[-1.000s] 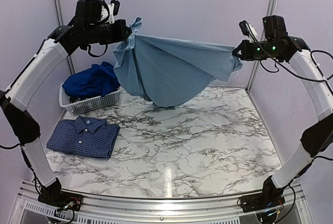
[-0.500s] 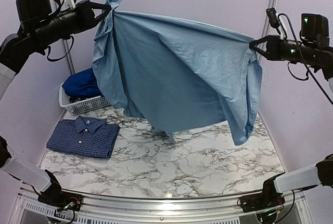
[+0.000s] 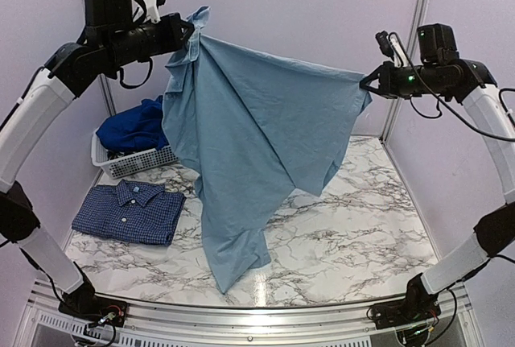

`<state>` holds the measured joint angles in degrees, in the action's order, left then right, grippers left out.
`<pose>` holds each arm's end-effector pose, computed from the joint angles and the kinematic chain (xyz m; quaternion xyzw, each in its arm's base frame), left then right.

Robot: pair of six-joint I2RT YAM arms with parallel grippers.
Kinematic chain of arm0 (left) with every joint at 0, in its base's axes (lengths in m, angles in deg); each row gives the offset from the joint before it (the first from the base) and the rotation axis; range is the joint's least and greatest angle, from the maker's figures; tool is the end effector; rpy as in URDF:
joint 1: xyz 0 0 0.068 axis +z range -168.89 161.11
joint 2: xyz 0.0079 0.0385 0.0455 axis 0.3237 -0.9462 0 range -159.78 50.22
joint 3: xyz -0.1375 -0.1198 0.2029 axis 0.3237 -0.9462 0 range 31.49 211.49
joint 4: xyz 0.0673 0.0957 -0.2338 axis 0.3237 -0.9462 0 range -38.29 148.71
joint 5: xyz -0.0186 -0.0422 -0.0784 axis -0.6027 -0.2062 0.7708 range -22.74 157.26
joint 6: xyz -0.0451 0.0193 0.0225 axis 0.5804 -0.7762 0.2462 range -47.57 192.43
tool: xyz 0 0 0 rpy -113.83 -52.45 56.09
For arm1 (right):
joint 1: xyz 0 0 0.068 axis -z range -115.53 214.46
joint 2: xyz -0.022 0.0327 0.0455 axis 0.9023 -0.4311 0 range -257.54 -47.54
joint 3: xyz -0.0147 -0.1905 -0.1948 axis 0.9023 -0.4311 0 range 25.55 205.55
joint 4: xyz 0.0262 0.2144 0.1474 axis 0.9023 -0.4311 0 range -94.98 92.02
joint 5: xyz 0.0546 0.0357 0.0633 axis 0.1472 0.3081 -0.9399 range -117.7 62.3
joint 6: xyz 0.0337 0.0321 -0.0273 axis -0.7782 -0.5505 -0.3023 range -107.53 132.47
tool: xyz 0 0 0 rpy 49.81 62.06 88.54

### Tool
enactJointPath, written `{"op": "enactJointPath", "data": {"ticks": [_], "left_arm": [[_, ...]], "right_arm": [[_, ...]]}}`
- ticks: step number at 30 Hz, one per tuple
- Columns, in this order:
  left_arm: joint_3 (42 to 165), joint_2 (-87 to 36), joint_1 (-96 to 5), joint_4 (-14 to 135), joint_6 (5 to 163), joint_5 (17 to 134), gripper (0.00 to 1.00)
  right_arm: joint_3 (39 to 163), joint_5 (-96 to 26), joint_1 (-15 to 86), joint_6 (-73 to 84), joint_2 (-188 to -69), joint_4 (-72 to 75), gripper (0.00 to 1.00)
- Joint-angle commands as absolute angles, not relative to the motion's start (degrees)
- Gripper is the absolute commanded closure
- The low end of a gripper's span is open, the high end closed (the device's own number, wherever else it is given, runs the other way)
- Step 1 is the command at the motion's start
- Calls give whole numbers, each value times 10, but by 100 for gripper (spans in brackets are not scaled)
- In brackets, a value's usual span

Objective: Fold and stack the mixed laundry pile
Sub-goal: Flatten out the crumpled T-shirt at the center of the board.

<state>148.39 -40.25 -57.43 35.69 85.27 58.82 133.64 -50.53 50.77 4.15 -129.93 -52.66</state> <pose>0.2566 -0.1978 0.5467 0.0999 0.6787 -0.2692 0.6760 0.2622 0.0781 0.4837 -0.1399 0.8389 0.2624 0.4559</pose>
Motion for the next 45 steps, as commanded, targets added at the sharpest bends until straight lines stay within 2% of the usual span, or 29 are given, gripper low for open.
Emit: {"op": "enactJointPath", "data": {"ticks": [1,10,16,18,24,27,28,29,30,32,33,36,38,41,45], "left_arm": [[1495,-370,-568,388,859,587,100],[1426,-264,-608,395,861,681,100],[1466,-240,-633,404,869,684,100],[1491,-259,-633,405,864,676,100],[1545,-368,-608,407,817,549,100],[1563,-455,-541,439,858,594,100],[1572,-492,-523,453,867,610,100],[1597,-534,-504,458,876,612,95],[1641,-591,-490,443,878,605,74],[1759,-706,-477,374,868,579,16],[1782,-739,-471,348,873,571,2],[1685,-711,-461,327,911,569,1],[1600,-666,-470,327,893,542,1],[1483,-589,-484,326,875,519,1],[1358,-516,-516,321,868,522,1]], "right_arm": [[1389,-524,509,54,-1289,-516,100],[1322,-662,507,65,-1167,-511,100],[1357,-701,507,17,-1141,-512,100],[1352,-694,507,4,-1147,-504,100],[1315,-604,521,-4,-1212,-479,100],[1297,-571,550,-5,-1281,-449,100],[1287,-554,561,-7,-1305,-435,86],[1279,-536,570,-10,-1335,-422,58],[1279,-524,584,-13,-1369,-417,43],[1294,-500,606,-20,-1424,-421,27],[1304,-493,614,-22,-1437,-428,18],[1290,-466,618,-14,-1423,-438,3],[1237,-477,618,-5,-1398,-436,2],[1122,-535,610,8,-1346,-410,7],[985,-571,568,17,-1291,-393,21]]}}
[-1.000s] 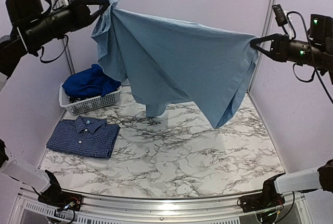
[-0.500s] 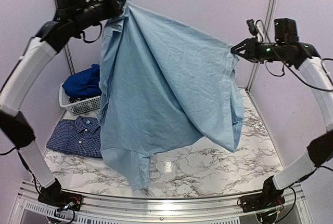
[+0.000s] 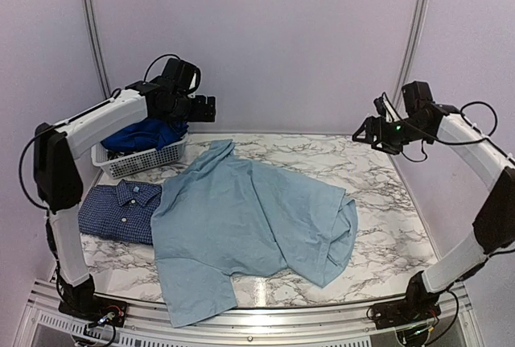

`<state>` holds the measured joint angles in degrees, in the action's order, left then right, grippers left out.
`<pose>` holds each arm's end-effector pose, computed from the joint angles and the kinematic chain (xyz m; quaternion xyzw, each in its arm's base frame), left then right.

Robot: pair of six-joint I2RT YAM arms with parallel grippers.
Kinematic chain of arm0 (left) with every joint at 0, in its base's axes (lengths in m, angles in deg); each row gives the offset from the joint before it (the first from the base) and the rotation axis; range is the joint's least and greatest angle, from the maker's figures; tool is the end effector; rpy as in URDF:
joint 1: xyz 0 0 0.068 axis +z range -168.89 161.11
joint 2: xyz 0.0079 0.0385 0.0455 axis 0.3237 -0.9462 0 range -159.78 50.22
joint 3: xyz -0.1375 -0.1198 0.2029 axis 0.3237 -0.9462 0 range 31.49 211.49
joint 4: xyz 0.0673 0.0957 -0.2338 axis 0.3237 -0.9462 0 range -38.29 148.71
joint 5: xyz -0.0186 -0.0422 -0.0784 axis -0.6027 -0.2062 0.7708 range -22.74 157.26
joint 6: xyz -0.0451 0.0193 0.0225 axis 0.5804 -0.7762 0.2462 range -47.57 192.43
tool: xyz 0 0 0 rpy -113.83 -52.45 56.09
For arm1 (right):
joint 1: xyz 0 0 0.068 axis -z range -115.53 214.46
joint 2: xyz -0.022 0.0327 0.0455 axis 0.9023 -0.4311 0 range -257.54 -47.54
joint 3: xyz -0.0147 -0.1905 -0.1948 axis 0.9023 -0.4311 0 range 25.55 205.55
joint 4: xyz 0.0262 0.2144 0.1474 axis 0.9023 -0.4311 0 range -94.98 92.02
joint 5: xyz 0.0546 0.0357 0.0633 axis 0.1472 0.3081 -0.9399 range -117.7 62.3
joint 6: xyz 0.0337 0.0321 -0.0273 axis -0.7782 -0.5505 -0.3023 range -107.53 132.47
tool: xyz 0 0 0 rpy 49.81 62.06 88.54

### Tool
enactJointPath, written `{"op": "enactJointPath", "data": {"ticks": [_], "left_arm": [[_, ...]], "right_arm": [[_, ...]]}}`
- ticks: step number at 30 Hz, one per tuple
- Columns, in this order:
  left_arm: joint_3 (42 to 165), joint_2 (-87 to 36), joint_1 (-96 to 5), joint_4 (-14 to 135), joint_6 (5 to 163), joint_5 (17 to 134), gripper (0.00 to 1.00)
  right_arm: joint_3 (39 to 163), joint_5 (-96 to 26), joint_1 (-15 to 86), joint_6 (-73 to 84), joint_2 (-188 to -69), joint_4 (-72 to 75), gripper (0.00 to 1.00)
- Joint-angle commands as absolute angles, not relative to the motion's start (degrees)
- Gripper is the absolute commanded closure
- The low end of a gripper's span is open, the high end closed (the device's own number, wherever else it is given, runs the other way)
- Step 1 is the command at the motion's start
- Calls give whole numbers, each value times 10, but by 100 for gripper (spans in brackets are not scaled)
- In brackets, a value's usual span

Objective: Fold and stack the mixed laundry pile
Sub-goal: Flatten out the crumpled T-shirt at the center of the board.

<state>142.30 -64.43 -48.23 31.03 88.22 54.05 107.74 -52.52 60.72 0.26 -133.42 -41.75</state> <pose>0.4147 -0.2239 0.3400 0.0465 0.8674 -0.0935 0.4866 0.3196 0.0359 0.3426 -0.0105 0.9134 0.2475 0.3231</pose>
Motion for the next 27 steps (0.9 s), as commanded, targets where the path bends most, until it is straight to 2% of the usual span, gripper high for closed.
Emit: {"op": "enactJointPath", "data": {"ticks": [1,4,7,12,20,27], "left_arm": [[1330,-502,-527,320,866,522,1],[1241,-471,-556,316,876,531,1],[1174,-449,-574,316,900,552,1],[1115,-440,-598,317,912,551,1],[1078,-439,-599,315,915,563,1],[1079,-440,-599,314,900,552,1]], "right_arm": [[955,-570,557,19,-1282,-392,27],[887,-551,542,24,-1266,-391,41],[848,-527,542,28,-1269,-388,50],[849,-486,544,26,-1319,-339,51],[952,-447,555,33,-1462,-301,50],[1043,-406,554,69,-1569,-324,55]]}}
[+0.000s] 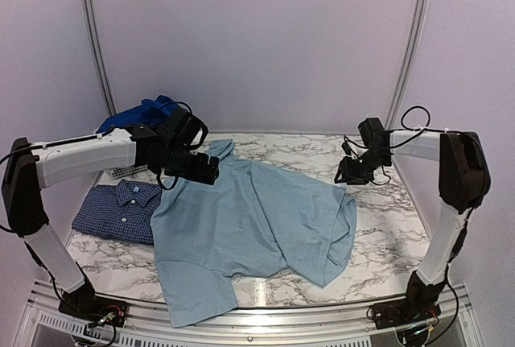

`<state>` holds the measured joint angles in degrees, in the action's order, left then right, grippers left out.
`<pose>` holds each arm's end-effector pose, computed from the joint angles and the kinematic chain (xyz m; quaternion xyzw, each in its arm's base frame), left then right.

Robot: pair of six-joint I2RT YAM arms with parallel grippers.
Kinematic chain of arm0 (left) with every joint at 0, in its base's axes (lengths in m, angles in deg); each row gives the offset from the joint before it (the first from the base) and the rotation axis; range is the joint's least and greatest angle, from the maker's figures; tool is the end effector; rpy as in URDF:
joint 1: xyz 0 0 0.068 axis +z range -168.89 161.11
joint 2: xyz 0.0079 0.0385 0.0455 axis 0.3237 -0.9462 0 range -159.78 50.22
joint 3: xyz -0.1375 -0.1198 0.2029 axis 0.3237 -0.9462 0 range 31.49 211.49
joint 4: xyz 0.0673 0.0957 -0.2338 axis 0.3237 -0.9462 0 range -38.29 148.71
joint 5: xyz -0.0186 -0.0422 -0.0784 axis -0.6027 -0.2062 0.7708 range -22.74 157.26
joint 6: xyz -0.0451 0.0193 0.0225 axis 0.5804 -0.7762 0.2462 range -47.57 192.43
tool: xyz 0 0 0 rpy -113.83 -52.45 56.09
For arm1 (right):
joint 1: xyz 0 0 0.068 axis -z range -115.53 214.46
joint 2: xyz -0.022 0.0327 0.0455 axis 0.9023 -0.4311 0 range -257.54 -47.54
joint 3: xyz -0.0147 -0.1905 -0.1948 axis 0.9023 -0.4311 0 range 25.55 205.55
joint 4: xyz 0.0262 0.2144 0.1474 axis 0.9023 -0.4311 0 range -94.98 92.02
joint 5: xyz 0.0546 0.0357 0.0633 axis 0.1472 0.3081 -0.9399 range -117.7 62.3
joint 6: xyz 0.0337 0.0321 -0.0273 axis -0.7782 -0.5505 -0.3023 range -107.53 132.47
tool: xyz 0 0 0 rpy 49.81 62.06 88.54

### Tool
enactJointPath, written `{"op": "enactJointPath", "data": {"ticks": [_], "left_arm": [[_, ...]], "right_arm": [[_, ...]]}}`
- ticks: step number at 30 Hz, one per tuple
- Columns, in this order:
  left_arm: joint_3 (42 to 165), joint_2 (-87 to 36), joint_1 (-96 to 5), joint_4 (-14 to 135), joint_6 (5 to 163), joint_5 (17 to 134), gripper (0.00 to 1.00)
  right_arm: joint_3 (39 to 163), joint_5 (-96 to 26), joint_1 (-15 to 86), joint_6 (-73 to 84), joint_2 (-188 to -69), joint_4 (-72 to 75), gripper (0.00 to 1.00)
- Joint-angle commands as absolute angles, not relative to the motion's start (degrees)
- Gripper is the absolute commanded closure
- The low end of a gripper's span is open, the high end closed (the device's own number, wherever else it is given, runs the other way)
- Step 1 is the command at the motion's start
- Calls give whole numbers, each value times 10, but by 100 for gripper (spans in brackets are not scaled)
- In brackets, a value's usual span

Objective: Fold and stack the mixed laundry pile
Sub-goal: Flatten out the crumpled T-shirt at the center of the board, then adjust the flattened T-shirt at the center of the board.

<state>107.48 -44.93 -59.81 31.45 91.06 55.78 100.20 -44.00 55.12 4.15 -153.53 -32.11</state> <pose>0.2840 -0.2370 0.2737 0.1422 0.9137 -0.1028 0.3667 0.3715 0.0713 0.1926 -0.0387 0.9670 0.1692 0.1865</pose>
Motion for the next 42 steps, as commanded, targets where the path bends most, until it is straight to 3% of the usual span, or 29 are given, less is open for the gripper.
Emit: {"op": "enactJointPath", "data": {"ticks": [1,9,11,15,16,31,39,41,42], "left_arm": [[1081,-444,-599,314,898,552,1],[1095,-474,-598,307,884,550,1],[1096,-480,-598,306,880,550,1],[1096,-493,-596,303,875,545,1],[1096,-496,-595,302,875,544,1],[1091,-501,-570,298,860,550,1],[1085,-505,-566,298,855,560,1],[1085,-502,-566,296,855,566,1],[1084,-498,-566,295,855,569,1]], "right_arm": [[1047,-404,553,73,-1578,-327,55],[1051,-376,540,95,-1608,-347,58],[1052,-370,539,100,-1615,-350,68],[1062,-365,539,106,-1612,-357,98],[1067,-359,539,108,-1610,-362,100],[1209,-308,607,110,-1616,-396,100],[1395,-181,638,112,-1722,-340,100],[1513,-182,638,114,-1791,-406,71],[1584,-185,638,108,-1827,-469,62]]}}
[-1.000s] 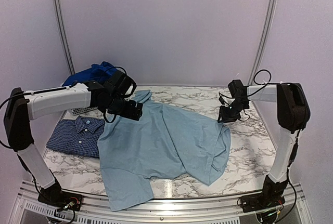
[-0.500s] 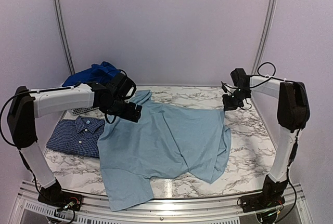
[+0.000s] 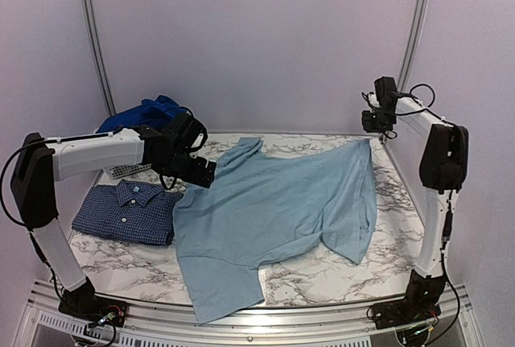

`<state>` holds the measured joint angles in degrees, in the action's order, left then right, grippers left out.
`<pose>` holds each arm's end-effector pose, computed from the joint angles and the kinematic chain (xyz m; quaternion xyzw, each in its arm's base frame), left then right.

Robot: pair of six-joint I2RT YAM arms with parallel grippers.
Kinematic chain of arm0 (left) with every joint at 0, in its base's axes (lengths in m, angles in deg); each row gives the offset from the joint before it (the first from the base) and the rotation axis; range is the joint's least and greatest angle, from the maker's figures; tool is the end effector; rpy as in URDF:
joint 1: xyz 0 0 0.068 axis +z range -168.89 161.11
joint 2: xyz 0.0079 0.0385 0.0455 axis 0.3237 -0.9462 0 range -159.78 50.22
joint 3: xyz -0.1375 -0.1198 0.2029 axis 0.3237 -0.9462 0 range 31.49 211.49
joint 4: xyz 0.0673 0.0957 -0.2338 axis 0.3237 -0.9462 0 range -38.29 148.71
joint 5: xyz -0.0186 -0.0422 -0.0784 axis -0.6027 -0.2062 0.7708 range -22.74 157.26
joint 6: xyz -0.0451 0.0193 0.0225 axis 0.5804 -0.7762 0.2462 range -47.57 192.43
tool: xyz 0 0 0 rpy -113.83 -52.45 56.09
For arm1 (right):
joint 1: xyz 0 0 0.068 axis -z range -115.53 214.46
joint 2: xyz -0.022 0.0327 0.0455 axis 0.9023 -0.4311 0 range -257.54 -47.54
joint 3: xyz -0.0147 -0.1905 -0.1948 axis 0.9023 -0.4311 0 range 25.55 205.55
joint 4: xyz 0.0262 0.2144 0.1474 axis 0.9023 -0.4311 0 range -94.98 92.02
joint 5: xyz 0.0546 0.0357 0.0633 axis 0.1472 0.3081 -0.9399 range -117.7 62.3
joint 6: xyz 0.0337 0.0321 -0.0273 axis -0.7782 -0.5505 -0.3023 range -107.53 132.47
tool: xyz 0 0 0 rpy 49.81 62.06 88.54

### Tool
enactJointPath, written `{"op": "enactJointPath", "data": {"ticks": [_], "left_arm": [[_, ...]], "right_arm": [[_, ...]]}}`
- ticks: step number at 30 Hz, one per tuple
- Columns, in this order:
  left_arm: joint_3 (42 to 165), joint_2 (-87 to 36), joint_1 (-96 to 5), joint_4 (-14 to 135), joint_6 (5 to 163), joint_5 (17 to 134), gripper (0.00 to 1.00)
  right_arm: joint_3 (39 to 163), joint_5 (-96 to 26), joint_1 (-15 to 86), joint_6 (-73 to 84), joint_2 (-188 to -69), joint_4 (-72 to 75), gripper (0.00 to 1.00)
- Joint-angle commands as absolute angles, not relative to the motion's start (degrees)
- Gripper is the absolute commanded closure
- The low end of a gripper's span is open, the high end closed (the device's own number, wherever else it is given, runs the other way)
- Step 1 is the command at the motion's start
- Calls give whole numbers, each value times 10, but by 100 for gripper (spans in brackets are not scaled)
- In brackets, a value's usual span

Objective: Fold and stack the mixed laundry pile
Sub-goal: Adjust the flattened T-shirt at the center of the board.

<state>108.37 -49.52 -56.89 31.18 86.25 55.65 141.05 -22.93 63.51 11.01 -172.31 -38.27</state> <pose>0.3062 -0.2303 0.2498 0.1626 0.9225 -0.0617 0.3448 0.4931 0.0052 0.2667 0.0185 0.9375 -0.0318 0.3461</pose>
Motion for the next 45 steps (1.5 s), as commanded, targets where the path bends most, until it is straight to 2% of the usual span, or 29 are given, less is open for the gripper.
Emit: {"op": "enactJointPath", "data": {"ticks": [1,3,7,13,17,21,27,31,34,38,41,45], "left_arm": [[1082,-492,-566,295,856,572,1],[1073,-475,-567,294,861,587,1],[1031,-422,-580,289,879,608,1],[909,-333,-638,287,966,633,2],[870,-348,-678,289,1009,636,6],[890,-392,-676,294,1031,606,13],[946,-489,-633,295,1015,594,30],[1010,-561,-583,297,1002,593,47],[1066,-615,-547,296,985,591,56],[1140,-682,-503,280,968,596,58],[1169,-684,-491,267,955,581,56],[1141,-611,-516,268,940,606,44]], "right_arm": [[1638,-197,638,101,-1849,-518,55],[1610,-250,638,92,-1810,-542,51],[1290,-391,619,72,-1589,-424,50],[967,-505,532,15,-1366,-386,50],[837,-534,473,-21,-1313,-349,51],[750,-530,466,-25,-1319,-315,52],[755,-488,535,21,-1392,-298,55],[827,-480,575,44,-1468,-293,56],[909,-482,586,53,-1521,-307,56],[977,-487,586,61,-1507,-353,50],[949,-482,586,60,-1442,-387,46],[868,-472,586,46,-1351,-405,44]]}}
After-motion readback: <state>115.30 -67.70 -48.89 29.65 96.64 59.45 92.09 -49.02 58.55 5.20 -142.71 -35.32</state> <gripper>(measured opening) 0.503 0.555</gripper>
